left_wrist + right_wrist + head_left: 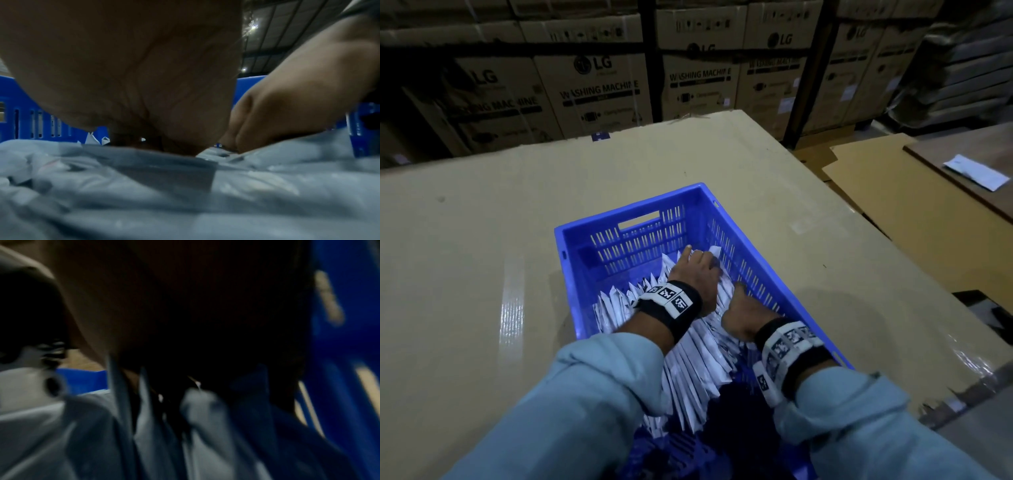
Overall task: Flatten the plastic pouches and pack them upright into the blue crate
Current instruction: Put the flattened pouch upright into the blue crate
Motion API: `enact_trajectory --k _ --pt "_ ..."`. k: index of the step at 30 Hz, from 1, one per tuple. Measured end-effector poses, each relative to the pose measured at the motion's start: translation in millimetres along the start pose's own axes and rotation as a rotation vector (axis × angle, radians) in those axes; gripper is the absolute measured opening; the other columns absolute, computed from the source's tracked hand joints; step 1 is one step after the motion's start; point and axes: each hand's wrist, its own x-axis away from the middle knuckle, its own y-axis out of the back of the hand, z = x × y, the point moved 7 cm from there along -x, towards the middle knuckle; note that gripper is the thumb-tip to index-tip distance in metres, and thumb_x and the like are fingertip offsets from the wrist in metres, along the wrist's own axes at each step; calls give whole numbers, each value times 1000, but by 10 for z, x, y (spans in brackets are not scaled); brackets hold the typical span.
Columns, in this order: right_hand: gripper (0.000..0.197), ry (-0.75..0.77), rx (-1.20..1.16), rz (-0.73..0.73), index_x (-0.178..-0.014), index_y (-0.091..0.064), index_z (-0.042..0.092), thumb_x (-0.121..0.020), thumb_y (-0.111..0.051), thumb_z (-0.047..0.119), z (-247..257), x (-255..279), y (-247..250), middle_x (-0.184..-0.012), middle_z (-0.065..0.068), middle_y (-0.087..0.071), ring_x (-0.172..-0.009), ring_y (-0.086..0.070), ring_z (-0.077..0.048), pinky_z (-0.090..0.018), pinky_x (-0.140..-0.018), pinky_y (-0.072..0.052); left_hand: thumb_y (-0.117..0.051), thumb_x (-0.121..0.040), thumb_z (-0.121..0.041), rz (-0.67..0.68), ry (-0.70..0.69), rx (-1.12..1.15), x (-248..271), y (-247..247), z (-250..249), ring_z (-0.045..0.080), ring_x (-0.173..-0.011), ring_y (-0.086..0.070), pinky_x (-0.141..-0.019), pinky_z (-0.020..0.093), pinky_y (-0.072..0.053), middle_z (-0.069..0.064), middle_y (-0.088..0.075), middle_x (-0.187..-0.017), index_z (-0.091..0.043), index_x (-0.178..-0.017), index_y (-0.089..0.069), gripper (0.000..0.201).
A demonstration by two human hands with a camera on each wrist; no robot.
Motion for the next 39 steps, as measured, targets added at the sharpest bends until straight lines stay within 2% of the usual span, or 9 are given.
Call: enact_trajectory --k 2,5,9,12,15,20,25,30,39 --pt "57 4 169 -158 -144 -29 8 -93 -52 16 94 141 10 -134 -21 -55 -122 -57 -39 -46 -98 -49 -52 -89 -36 9 -8 -3 4 -29 28 32 -142 -30 -124 57 -6 11 -33 -154 -17 -152 -39 68" --pt "35 -113 333 -304 -135 -47 7 -101 -45 15 200 190 -31 -123 -9 -67 -114 -66 -30 -40 -94 -51 -57 -89 -47 56 14 14 10 -56 64 32 -144 -27 -122 65 -1 10 -32 -154 -23 -153 -38 71" --pt "40 -78 401 -188 -138 -50 -1 -102 -48 17 190 102 -61 -132 -13 -62 -120 -64 -30 -42 -96 -53 -59 -89 -50 107 15 0 59 -12 -1 31 -148 -22 -120 67 4 8 -27 -160 -28 -156 -32 75" --pt "34 16 398 -93 -128 -63 7 -98 -51 19 174 107 38 -131 -12 -64 -117 -65 -31 -40 -92 -56 -64 -90 -42 167 -29 -50 117 122 -86 29 -153 -21 -121 65 4 6 -29 -164 -27 -158 -30 78" --pt "38 27 482 -118 -133 -62 11 -102 -48 29 221 204 45 -137 -11 -60 -122 -63 -31 -42 -98 -53 -54 -96 -36 229 -21 96 268 370 -52 31 -149 -32 -123 61 -7 5 -40 -159 -30 -154 -38 61" --pt "39 -12 976 -296 -130 -62 17 -104 -34 27 523 427 59 -134 -8 -58 -118 -44 -30 -39 -98 -35 -48 -101 -35 -79 57 519 854 901 359 21 -139 -46 -114 41 -37 -7 -48 -154 -38 -149 -47 48" --pt "38 19 838 -289 -132 -65 16 -102 -42 18 447 333 207 -135 -6 -63 -126 -50 -30 -38 -100 -41 -57 -102 -35 -367 227 782 1692 1097 856 9 -121 -59 -104 32 -46 -12 -60 -140 -35 -140 -58 39" --pt "38 149 622 -234 -130 -62 11 -100 -50 29 657 589 390 -136 -13 -61 -124 -59 -36 -43 -100 -51 -62 -100 -23 -643 420 1016 2641 1000 1259 -1 -99 -65 -82 13 -47 -23 -68 -119 -34 -126 -69 29" --pt "30 487 466 -442 -113 -62 13 -104 -48 37 2118 2182 -12 -116 -13 -65 -112 -62 -34 -40 -89 -46 -60 -101 -22 -875 623 1089 4484 421 1756 3 -99 -66 -92 39 -55 -24 -68 -120 -37 -124 -68 29"
